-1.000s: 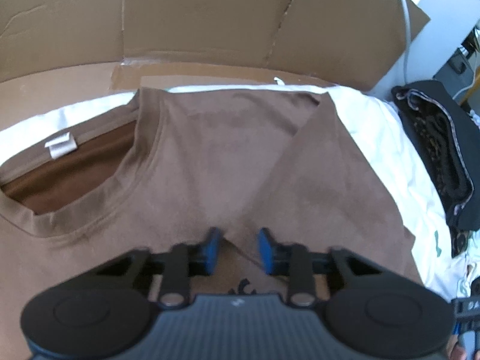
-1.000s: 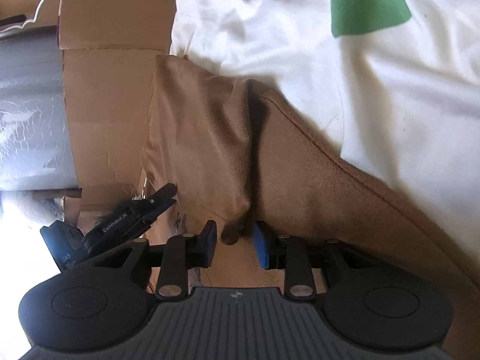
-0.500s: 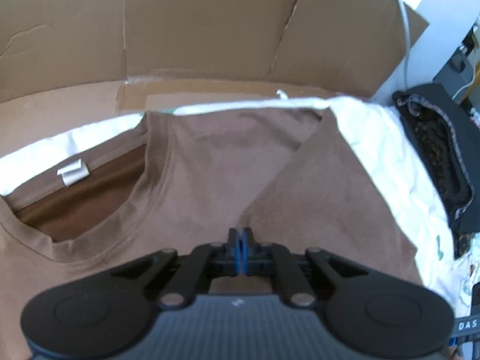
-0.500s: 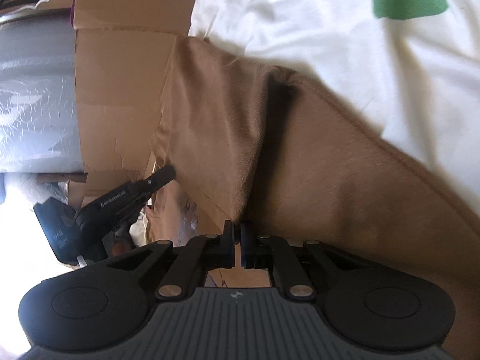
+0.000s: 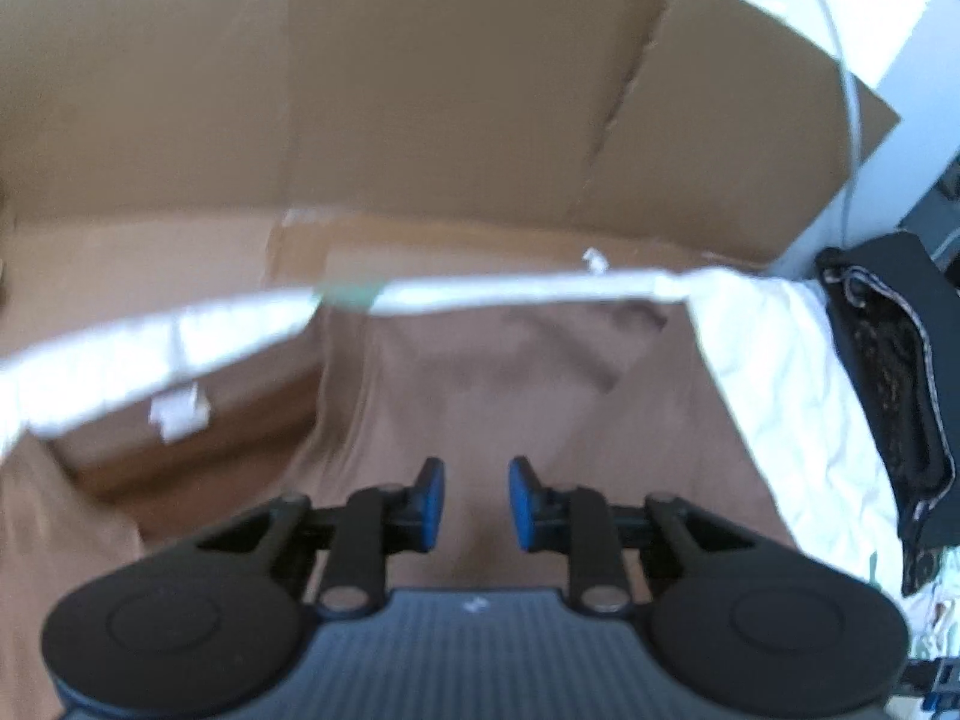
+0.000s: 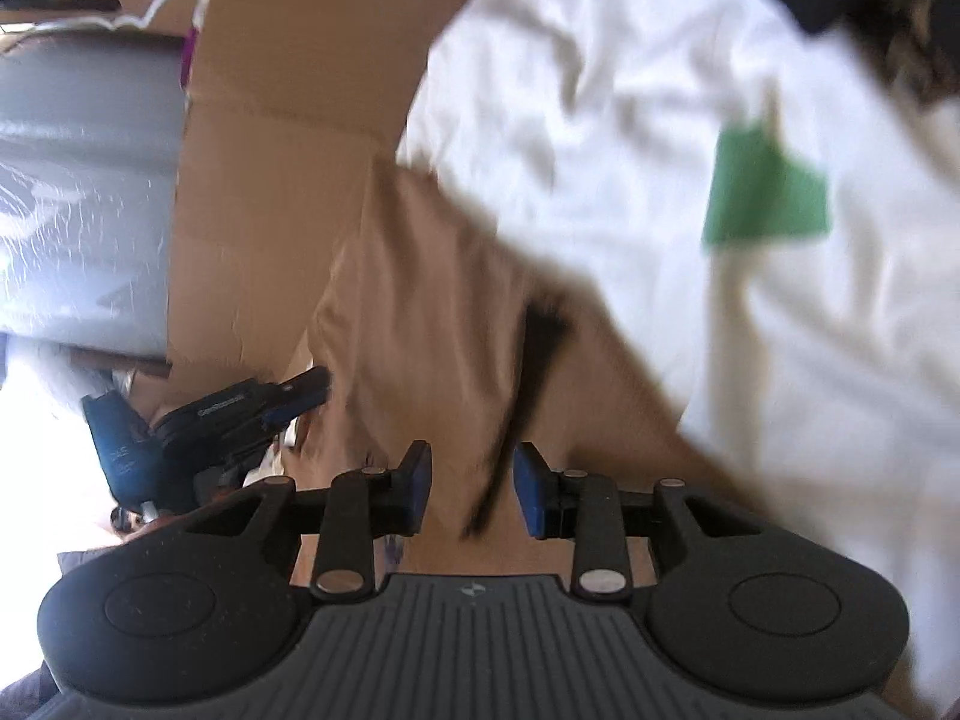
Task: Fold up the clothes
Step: 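Pinch the folded side with both tools to smooth it, then open them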
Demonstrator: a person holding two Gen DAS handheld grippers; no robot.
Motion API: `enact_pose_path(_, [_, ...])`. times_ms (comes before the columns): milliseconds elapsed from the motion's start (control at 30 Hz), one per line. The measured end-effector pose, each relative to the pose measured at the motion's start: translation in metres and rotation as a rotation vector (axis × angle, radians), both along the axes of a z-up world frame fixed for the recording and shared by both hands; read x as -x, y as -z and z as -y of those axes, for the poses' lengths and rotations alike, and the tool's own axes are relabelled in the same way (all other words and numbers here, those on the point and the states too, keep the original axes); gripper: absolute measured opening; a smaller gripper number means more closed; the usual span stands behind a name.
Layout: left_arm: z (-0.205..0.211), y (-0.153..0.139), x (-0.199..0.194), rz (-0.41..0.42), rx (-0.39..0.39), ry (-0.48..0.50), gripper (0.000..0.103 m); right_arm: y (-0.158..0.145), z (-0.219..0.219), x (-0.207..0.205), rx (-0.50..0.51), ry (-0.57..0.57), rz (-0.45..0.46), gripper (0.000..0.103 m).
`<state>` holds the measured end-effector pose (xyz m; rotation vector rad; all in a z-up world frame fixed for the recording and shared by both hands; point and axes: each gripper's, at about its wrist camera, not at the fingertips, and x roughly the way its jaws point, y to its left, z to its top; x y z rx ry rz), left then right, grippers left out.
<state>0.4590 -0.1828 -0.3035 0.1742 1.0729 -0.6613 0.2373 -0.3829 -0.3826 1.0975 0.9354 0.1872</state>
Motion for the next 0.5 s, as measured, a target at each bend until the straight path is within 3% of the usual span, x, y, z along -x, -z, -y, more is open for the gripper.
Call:
enact_pose_path(133, [0.035, -0.010, -0.003, 0.029, 0.004, 0.053, 0.026, 0.002, 0.008, -0.002, 0.019, 0.020, -0.008, 0.032])
enact_pose_path(267, [0.075, -0.013, -0.002, 0.058, 0.005, 0.096, 0.039, 0.008, 0.010, -0.003, 0.028, 0.032, -0.028, 0.032])
enact_pose_path(400, [0.109, -0.012, 0.001, 0.080, -0.002, 0.128, 0.039, 0.012, 0.013, -0.011, 0.032, 0.033, -0.040, 0.032])
enact_pose_path(500, [0.132, -0.005, 0.005, 0.093, -0.037, 0.154, 0.039, 0.015, 0.017, -0.017, 0.017, 0.054, -0.054, 0.023])
